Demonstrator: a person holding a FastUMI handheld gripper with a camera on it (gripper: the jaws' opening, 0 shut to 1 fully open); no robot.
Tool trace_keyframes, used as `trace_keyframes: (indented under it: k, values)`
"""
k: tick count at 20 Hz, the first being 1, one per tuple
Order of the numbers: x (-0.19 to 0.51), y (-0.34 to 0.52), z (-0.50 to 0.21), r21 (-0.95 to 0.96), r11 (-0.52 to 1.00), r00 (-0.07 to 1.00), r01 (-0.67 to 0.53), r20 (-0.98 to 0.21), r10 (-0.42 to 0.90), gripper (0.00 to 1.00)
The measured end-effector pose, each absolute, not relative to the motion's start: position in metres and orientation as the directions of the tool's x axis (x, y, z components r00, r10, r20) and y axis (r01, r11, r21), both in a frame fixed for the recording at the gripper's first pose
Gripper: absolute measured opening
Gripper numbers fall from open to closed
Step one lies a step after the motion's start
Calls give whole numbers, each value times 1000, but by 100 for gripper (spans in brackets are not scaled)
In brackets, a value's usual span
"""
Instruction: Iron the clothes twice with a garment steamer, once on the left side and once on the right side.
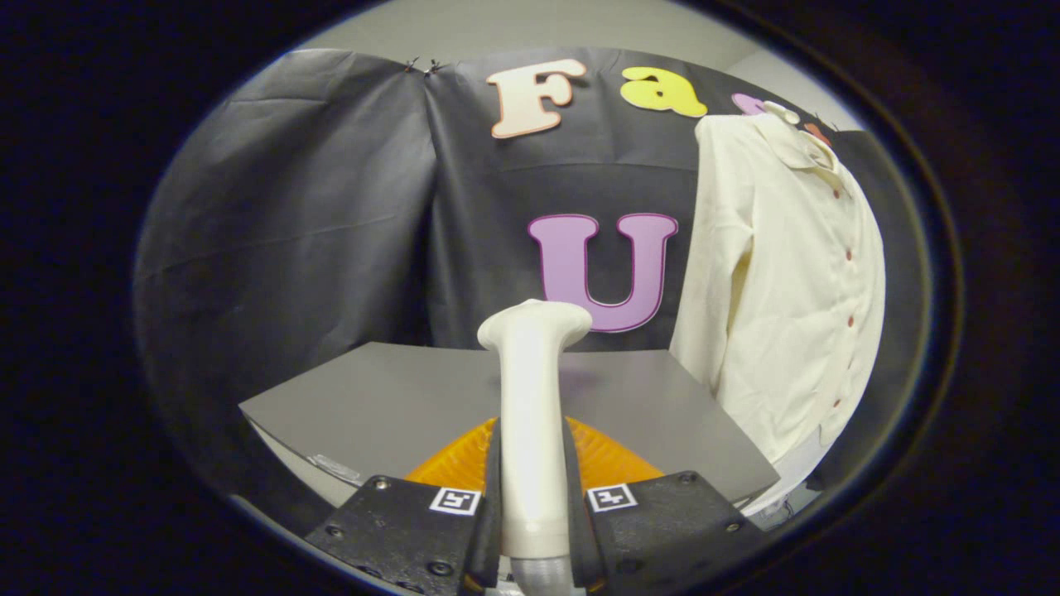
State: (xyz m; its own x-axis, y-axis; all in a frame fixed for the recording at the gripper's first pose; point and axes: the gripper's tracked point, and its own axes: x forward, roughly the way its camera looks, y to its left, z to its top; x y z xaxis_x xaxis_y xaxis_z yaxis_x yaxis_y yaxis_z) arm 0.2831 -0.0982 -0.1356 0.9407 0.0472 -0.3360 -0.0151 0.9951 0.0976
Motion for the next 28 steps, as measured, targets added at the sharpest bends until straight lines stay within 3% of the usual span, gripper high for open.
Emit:
trace_keyframes:
  k: [13, 28]
  values:
    - [227, -256, -21, 120, 990, 998, 69, -15, -68, 32]
    - [260, -367, -13, 168, 965, 973, 201, 78, -216, 32]
